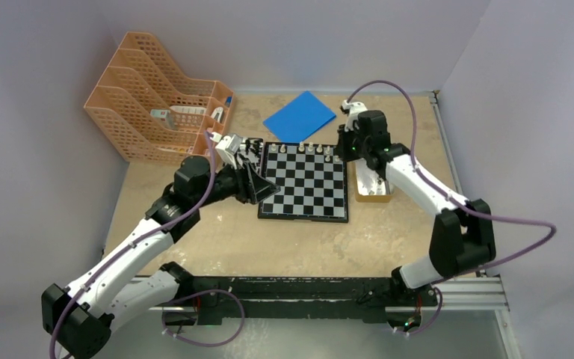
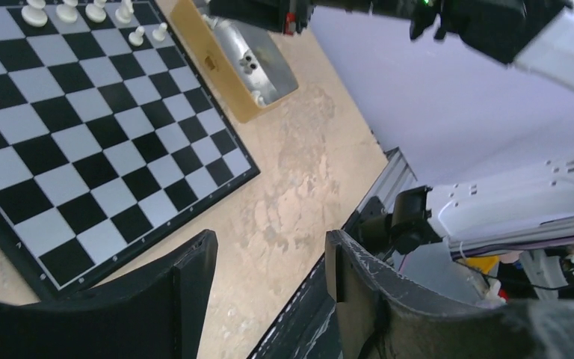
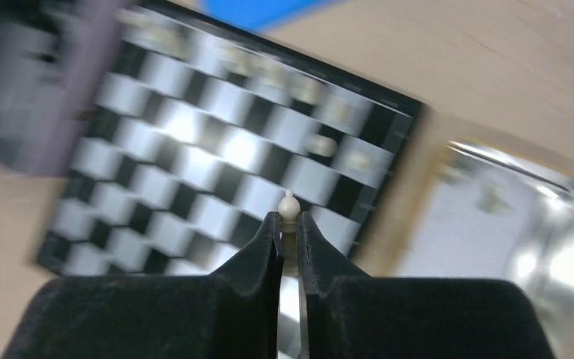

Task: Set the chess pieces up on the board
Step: Pick up the chess piece from the storage box, then place the chess piece on the chessboard.

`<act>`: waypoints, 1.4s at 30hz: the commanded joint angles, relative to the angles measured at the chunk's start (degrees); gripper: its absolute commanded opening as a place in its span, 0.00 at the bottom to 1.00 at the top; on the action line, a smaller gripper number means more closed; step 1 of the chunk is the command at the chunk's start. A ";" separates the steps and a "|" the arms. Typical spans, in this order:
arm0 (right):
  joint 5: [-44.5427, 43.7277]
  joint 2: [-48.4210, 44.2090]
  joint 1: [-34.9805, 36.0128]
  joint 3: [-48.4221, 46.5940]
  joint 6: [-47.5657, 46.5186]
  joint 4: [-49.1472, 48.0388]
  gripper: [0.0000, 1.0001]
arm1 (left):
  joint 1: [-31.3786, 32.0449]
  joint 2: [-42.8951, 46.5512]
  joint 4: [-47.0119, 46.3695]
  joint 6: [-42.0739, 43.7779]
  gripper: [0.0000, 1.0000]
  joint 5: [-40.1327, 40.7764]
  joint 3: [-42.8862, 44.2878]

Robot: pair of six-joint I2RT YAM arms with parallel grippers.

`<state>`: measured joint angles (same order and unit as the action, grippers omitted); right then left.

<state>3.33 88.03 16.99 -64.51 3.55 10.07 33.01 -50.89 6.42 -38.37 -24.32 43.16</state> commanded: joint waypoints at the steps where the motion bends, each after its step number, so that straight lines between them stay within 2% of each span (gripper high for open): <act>1: 13.47 -8.43 3.53 5.06 17.26 -15.39 0.09 | -0.17 -2.13 -11.39 -2.14 0.56 0.16 -0.69; 7: 19.98 -13.27 4.35 11.67 37.98 -28.33 0.08 | -0.12 -5.89 -15.25 5.67 0.65 8.04 0.36; 12: 24.38 -14.28 4.87 17.58 54.13 -40.78 0.08 | -0.14 -10.11 -23.19 10.60 0.68 8.08 1.55; 21: 19.93 -15.83 8.40 24.55 72.24 -56.70 0.09 | 2.88 -17.45 -33.14 18.47 0.68 4.40 3.78; 25: 19.04 -15.37 8.88 24.27 74.24 -57.22 0.09 | 4.08 -20.30 -35.08 20.91 0.68 4.03 5.07; 28: 18.78 -15.50 9.22 24.03 74.40 -57.04 0.10 | 4.17 -23.00 -32.91 21.52 0.67 4.80 7.97; 42: 18.27 -15.59 9.63 23.83 72.56 -56.44 0.10 | 4.25 -27.04 -34.94 20.59 0.54 3.66 10.32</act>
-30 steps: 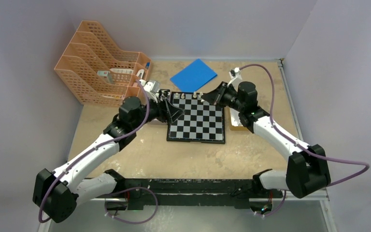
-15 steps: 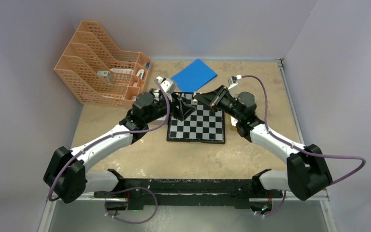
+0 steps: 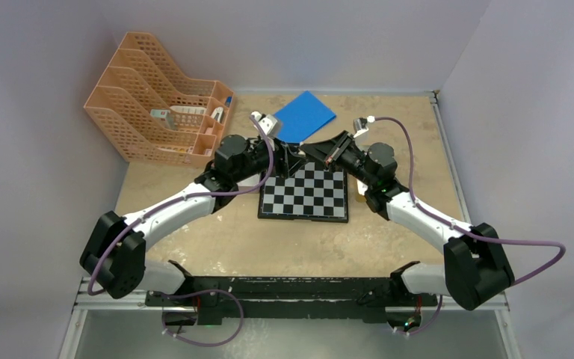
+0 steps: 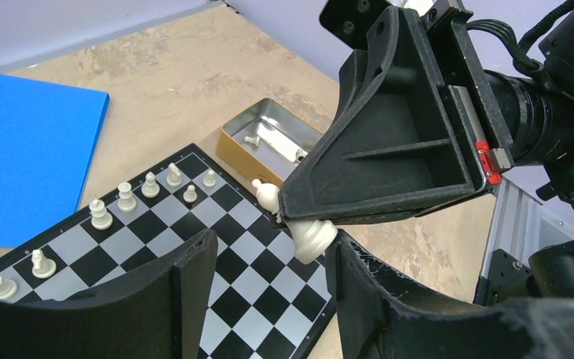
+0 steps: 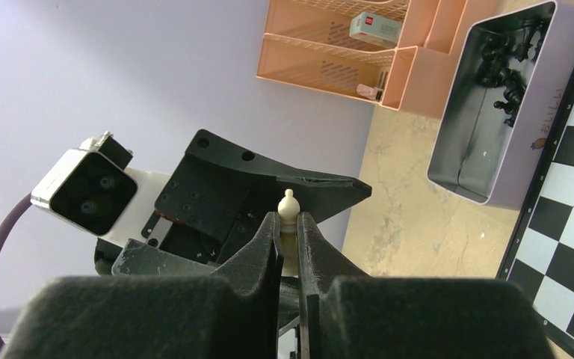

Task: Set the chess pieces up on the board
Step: Place the chess piece on the chessboard.

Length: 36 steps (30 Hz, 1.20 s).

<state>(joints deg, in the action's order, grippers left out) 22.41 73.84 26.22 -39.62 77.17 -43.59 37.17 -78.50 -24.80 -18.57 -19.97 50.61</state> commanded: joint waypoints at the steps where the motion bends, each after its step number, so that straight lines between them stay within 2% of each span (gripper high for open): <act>1: -1.10 -1.42 0.42 -1.20 -1.68 -2.03 0.10 | 0.10 0.77 -3.69 0.89 0.54 -0.69 2.88; 9: -1.95 -1.62 1.11 0.21 -3.70 -1.42 0.10 | 0.12 1.00 -2.16 1.35 0.50 -1.70 3.65; 17: -2.16 -3.33 1.29 -0.25 -9.58 2.77 0.14 | 0.14 1.97 0.16 1.65 0.29 -1.92 3.01; 28: 2.14 -7.48 1.29 0.16 -20.69 6.37 0.29 | 0.10 7.25 4.75 7.23 0.13 -4.33 0.02; 33: 5.10 -8.33 1.22 -0.54 -22.13 8.36 0.38 | 0.09 8.20 6.65 10.39 0.12 -8.93 -0.04; 36: 5.90 -8.95 1.12 -4.48 -28.57 14.90 0.41 | 0.13 9.04 9.12 13.53 0.11 -12.06 -0.29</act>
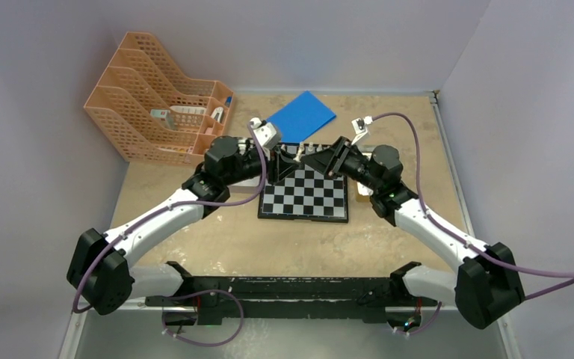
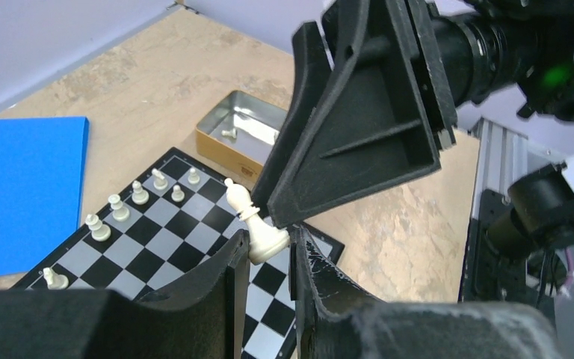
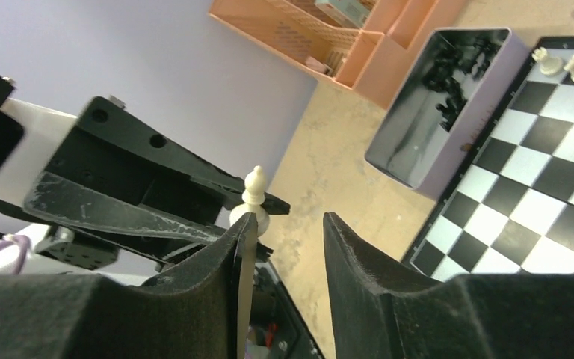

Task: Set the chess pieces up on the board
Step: Place the chess piece on the chessboard.

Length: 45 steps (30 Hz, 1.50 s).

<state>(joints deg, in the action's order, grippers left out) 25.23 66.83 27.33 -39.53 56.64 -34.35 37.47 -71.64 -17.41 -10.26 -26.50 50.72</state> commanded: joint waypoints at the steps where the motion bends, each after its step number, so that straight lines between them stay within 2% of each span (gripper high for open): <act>1: 3.30 -2.28 0.01 -6.30 -10.76 8.67 0.42 | -0.25 2.62 2.85 6.24 0.11 -6.14 -0.50; 6: 6.79 -3.47 -0.65 -11.36 -19.61 19.69 0.43 | -0.21 5.13 6.42 9.85 0.11 -9.86 -1.46; 13: 19.33 -1.53 -1.58 -14.82 -25.67 26.56 0.43 | -0.26 6.40 9.16 13.04 0.10 -18.28 -1.24; 20: 25.99 1.47 -1.57 -17.55 -30.25 31.50 0.39 | -0.25 6.34 9.68 14.09 0.10 -21.41 -0.65; 26: 30.81 2.76 -1.58 -16.14 -31.07 29.67 0.34 | -0.16 5.91 10.02 14.67 0.09 -21.84 -0.44; 33: 35.12 2.01 -1.58 -13.78 -30.37 28.50 0.20 | -0.19 5.72 10.63 15.60 0.08 -21.45 -0.36; 36: 36.70 1.53 -1.58 -12.24 -27.40 25.16 0.20 | -0.20 5.81 11.10 16.10 0.07 -20.44 -0.45; 40: 38.71 0.84 -1.58 -9.13 -20.30 16.92 0.28 | -0.23 5.90 11.07 16.32 0.07 -20.02 -0.59; 45: 40.76 0.38 -1.58 -7.58 -17.48 13.07 0.25 | -0.19 5.81 11.06 16.33 0.07 -19.64 -0.53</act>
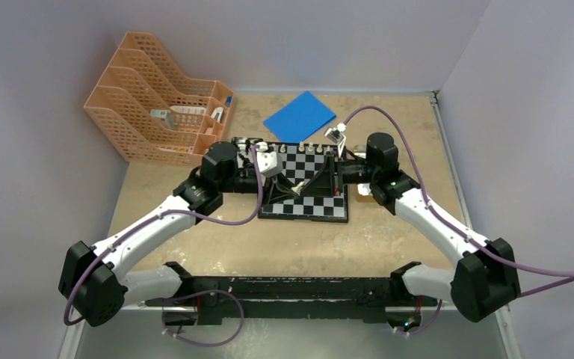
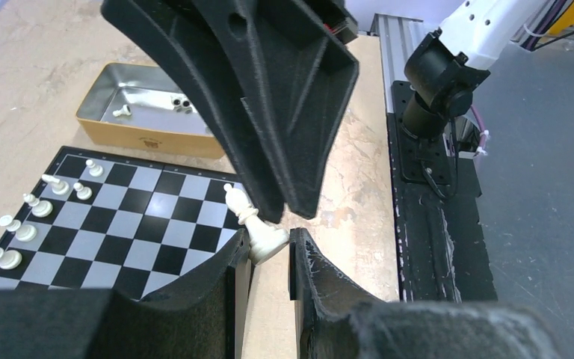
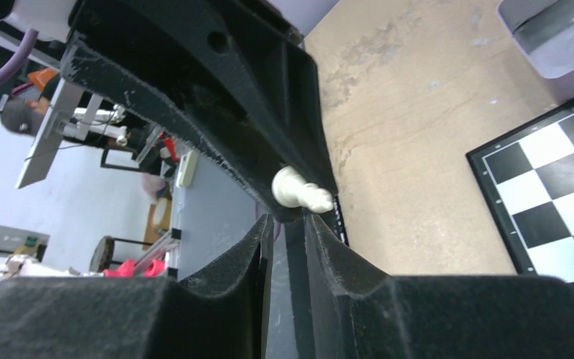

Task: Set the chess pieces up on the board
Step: Place the chess piece on the chessboard.

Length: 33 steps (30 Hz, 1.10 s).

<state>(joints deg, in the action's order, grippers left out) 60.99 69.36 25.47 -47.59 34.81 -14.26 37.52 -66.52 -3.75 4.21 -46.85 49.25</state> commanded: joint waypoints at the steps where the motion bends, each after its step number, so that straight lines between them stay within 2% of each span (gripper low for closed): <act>1: 5.29 -2.27 0.28 0.71 4.60 -7.55 0.25 | -0.29 0.77 -2.58 1.93 0.07 0.73 0.93; 6: 4.41 -1.94 0.32 1.66 7.48 -9.01 0.33 | -0.23 1.52 -3.23 1.83 0.06 -1.32 0.50; 17: 3.17 -0.92 0.28 2.73 14.53 -12.58 0.40 | -0.24 3.49 -3.82 1.55 0.08 -6.50 -0.46; 23: 3.76 -0.68 0.33 3.58 19.49 -19.98 0.38 | -0.23 4.10 -4.57 2.77 0.06 -8.45 -1.42; 29: 4.31 -0.40 0.28 3.85 20.29 -21.78 0.36 | -0.21 3.56 -4.86 3.05 0.06 -9.69 -1.37; 33: 4.41 -0.36 0.28 4.16 20.50 -22.37 0.30 | -0.25 3.18 -4.77 3.03 0.06 -9.70 -1.35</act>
<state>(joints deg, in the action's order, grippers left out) 64.10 69.17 25.50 -43.72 54.11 -32.64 37.50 -63.64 -5.87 5.65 -54.35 47.88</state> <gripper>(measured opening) 0.324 0.221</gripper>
